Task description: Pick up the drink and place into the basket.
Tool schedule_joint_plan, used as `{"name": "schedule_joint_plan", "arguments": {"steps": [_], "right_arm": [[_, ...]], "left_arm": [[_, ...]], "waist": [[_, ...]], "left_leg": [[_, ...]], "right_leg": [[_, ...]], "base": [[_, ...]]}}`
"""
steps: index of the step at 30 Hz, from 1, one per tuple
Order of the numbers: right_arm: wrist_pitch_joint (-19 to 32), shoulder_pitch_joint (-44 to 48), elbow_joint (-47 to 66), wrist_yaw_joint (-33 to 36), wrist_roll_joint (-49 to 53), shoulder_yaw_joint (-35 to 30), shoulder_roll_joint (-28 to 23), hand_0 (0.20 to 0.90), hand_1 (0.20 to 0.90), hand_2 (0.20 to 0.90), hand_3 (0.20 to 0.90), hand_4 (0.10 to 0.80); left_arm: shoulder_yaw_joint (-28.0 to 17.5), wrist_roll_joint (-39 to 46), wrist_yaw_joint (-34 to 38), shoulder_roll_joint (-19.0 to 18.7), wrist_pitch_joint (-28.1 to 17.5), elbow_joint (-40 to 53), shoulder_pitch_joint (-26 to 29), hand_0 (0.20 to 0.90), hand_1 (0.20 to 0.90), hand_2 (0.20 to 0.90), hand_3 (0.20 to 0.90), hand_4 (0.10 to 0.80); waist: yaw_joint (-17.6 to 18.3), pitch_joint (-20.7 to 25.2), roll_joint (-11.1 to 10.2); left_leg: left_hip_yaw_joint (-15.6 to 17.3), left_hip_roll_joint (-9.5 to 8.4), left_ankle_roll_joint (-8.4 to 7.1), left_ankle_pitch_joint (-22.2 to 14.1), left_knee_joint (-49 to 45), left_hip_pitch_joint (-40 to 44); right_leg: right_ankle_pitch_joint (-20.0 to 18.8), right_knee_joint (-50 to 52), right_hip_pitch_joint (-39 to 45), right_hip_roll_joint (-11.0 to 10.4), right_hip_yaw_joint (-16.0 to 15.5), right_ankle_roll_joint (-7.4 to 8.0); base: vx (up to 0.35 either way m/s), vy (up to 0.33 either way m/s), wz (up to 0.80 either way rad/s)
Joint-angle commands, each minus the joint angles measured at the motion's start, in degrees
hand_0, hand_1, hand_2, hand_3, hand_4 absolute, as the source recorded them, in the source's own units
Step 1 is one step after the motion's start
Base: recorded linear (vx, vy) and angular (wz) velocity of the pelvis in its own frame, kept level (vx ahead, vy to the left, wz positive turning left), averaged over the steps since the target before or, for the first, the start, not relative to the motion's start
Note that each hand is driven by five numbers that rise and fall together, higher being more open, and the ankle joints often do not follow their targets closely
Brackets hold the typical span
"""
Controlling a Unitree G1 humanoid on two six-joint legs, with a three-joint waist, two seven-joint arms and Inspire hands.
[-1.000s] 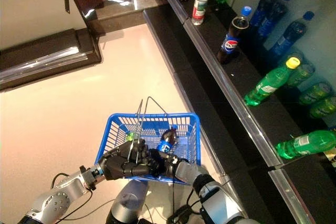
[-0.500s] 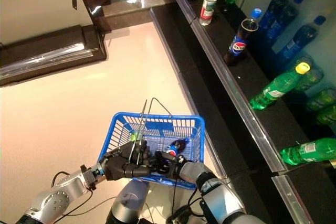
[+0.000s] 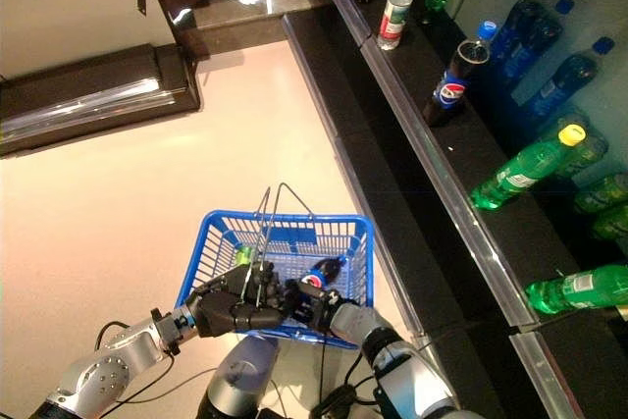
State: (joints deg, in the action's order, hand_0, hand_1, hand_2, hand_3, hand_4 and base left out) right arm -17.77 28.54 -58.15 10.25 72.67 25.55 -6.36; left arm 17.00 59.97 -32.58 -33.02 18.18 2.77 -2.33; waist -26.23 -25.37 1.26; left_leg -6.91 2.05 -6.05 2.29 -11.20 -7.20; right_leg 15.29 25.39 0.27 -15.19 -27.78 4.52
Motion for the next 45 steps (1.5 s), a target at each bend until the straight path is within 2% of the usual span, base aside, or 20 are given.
{"name": "schedule_joint_plan", "arguments": {"steps": [1, 2, 3, 4, 8, 11, 13, 16, 23, 32, 34, 36, 40, 43, 45], "right_arm": [[6.4, 1.7, 14.9, 2.0, 3.0, 2.8, 1.6, 0.9, 0.9, 0.9, 0.9, 0.8], [7.6, 0.9, 17.7, 2.3, 1.9, 3.4, 1.2, 0.9, 0.9, 0.9, 0.9, 0.8], [9.0, -2.7, 28.1, 5.3, 0.9, 5.3, -0.1, 0.9, 0.9, 0.9, 0.9, 0.8], [9.0, -2.8, 28.2, 5.4, 0.9, 5.4, -0.2, 0.9, 0.9, 0.9, 0.9, 0.8], [9.8, -10.0, 42.9, 4.3, -5.8, 5.9, -3.4, 0.9, 0.9, 0.9, 0.9, 0.8], [10.2, -11.3, 45.6, 3.3, -6.6, 5.8, -4.5, 0.9, 0.9, 0.9, 0.9, 0.8], [9.6, -14.1, 53.8, 1.7, -8.1, 5.4, -7.1, 0.9, 0.9, 0.9, 0.9, 0.8], [8.3, -16.6, 59.5, -1.7, -11.1, 4.9, -9.4, 0.9, 0.9, 0.9, 0.9, 0.8], [7.4, -21.8, 68.0, -8.9, -12.4, 1.8, -14.1, 0.9, 0.9, 0.9, 0.9, 0.8], [9.5, -28.8, 73.2, -17.2, -14.5, -3.1, -17.5, 0.9, 0.9, 0.9, 0.9, 0.8], [11.3, -30.2, 73.9, -19.0, -16.4, -4.1, -18.1, 0.9, 0.9, 0.9, 0.9, 0.8], [13.2, -33.5, 74.0, -20.2, -24.5, -6.7, -18.5, 0.9, 0.9, 0.9, 0.9, 0.8], [12.6, -36.4, 72.6, -20.2, -25.2, -8.8, -18.2, 0.9, 0.9, 0.9, 0.9, 0.8], [10.5, -39.1, 69.3, -26.7, -17.3, -11.4, -16.7, 0.9, 0.9, 0.9, 0.9, 0.8], [11.9, -40.4, 66.8, -28.8, -16.6, -12.3, -14.8, 0.9, 0.9, 0.9, 0.9, 0.8]], "left_arm": [[-6.5, 10.9, -8.3, 6.1, -10.2, 20.9, 6.3, 0.3, 0.3, 0.3, 0.2, 0.1], [-6.7, 10.6, -8.2, 6.2, -10.6, 20.7, 6.0, 0.3, 0.3, 0.3, 0.2, 0.1], [-7.4, 9.7, -9.0, 6.3, -12.2, 19.7, 4.9, 0.3, 0.3, 0.3, 0.2, 0.1], [-7.4, 9.7, -9.0, 6.3, -12.2, 19.7, 4.8, 0.3, 0.3, 0.3, 0.2, 0.1], [-8.0, 8.0, -9.4, 7.2, -15.6, 17.8, 2.2, 0.3, 0.3, 0.3, 0.2, 0.1], [-7.8, 7.6, -9.1, 7.6, -16.7, 17.2, 1.7, 0.3, 0.3, 0.3, 0.2, 0.1], [-7.4, 7.0, -8.9, 8.4, -19.1, 15.6, 0.7, 0.3, 0.3, 0.3, 0.2, 0.1], [-7.1, 6.5, -9.1, 9.1, -21.4, 13.8, -0.3, 0.3, 0.3, 0.3, 0.2, 0.1], [-7.9, 7.6, -7.4, 10.4, -24.4, 10.1, -3.3, 0.3, 0.3, 0.3, 0.2, 0.1], [-11.1, 9.3, -5.7, 12.2, -26.5, 5.1, -7.8, 0.3, 0.3, 0.3, 0.2, 0.1], [-11.7, 9.1, -2.8, 12.5, -28.2, 3.1, -8.8, 0.3, 0.3, 0.3, 0.2, 0.1], [-13.9, 5.6, 3.0, 14.1, -31.5, -1.6, -10.9, 0.3, 0.3, 0.3, 0.2, 0.1], [-15.3, 4.9, 6.5, 15.3, -33.4, -4.8, -12.9, 0.3, 0.3, 0.3, 0.2, 0.1], [-17.4, 3.6, 8.2, 17.0, -34.0, -9.4, -14.8, 0.3, 0.3, 0.3, 0.2, 0.1], [-18.1, 3.3, 9.8, 17.8, -34.0, -12.8, -15.7, 0.3, 0.3, 0.3, 0.2, 0.1]], "waist": [[1.7, 0.2, -1.0], [2.0, 0.2, -1.2], [3.1, 0.1, -2.0], [3.1, 0.2, -1.9], [5.8, 0.2, -3.1], [6.4, 0.3, -3.3], [8.2, 0.6, -3.6], [9.9, 0.8, -3.6], [12.7, 2.2, -3.4], [14.8, 4.7, -3.7], [15.5, 5.8, -3.7], [16.9, 8.0, -3.6], [17.8, 9.4, -3.7], [18.7, 10.9, -3.7], [19.3, 12.2, -3.7]], "left_leg": [[1.0, -2.72, 2.93, -1.3, -6.5, -3.9], [1.2, -2.58, 2.96, -1.3, -6.5, -3.9], [1.8, -2.11, 3.05, -1.2, -6.1, -3.9], [1.8, -2.11, 3.05, -1.2, -6.1, -3.9], [3.4, -1.06, 3.43, -1.2, -5.8, -3.9], [3.9, -0.77, 3.49, -1.2, -5.7, -3.8], [5.2, -0.16, 3.65, -1.2, -5.7, -3.6], [6.5, 0.53, 3.68, -1.2, -5.7, -3.3], [8.8, 1.53, 3.41, -1.0, -5.1, -1.6], [10.6, 2.54, 3.07, -1.0, -4.8, 0.0], [10.9, 2.71, 2.94, -0.8, -4.5, 0.4], [11.9, 3.26, 2.62, -0.8, -3.9, 1.7], [12.5, 3.7, 2.37, -0.4, -2.6, 3.0], [13.3, 4.16, 2.09, 0.3, -0.3, 4.8], [13.6, 4.47, 1.8, 0.8, 1.3, 5.8]], "right_leg": [[-11.1, -8.1, 2.6, 4.5, -1.6, -2.89], [-11.2, -8.0, 2.4, 4.5, -1.5, -2.85], [-11.3, -8.2, 2.0, 4.7, -1.1, -2.73], [-11.3, -8.2, 2.0, 4.7, -1.1, -2.73], [-11.4, -8.0, 0.8, 4.9, 0.3, -2.34], [-11.4, -8.0, 0.6, 5.0, 0.7, -2.26], [-11.3, -7.6, -0.1, 5.2, 1.7, -2.3], [-11.2, -7.2, -0.6, 5.3, 2.9, -2.27], [-10.9, -7.4, -0.4, 5.7, 4.9, -2.26], [-10.8, -8.3, 0.4, 6.3, 6.9, -2.13], [-11.0, -8.8, 0.6, 6.5, 7.4, -2.02], [-11.2, -9.7, 1.2, 6.5, 8.5, -1.69], [-11.3, -10.9, 2.1, 6.6, 9.2, -1.47], [-11.8, -12.9, 3.4, 6.6, 9.9, -1.08], [-12.5, -14.6, 4.1, 6.6, 10.4, -0.61]], "base": [[-0.092, 0.001, -0.05], [-0.12, -0.011, -0.14], [-0.041, -0.03, -0.16], [-0.056, -0.031, -0.11], [-0.048, -0.016, -0.09], [-0.028, 0.004, -0.21], [-0.051, 0.022, -0.21], [-0.036, 0.039, -0.22], [-0.001, 0.046, -0.18], [0.017, 0.007, -0.13], [0.019, 0.008, -0.22], [0.043, 0.03, -0.11], [0.02, 0.013, -0.23], [0.007, 0.006, -0.19], [-0.01, 0.001, -0.17]]}}
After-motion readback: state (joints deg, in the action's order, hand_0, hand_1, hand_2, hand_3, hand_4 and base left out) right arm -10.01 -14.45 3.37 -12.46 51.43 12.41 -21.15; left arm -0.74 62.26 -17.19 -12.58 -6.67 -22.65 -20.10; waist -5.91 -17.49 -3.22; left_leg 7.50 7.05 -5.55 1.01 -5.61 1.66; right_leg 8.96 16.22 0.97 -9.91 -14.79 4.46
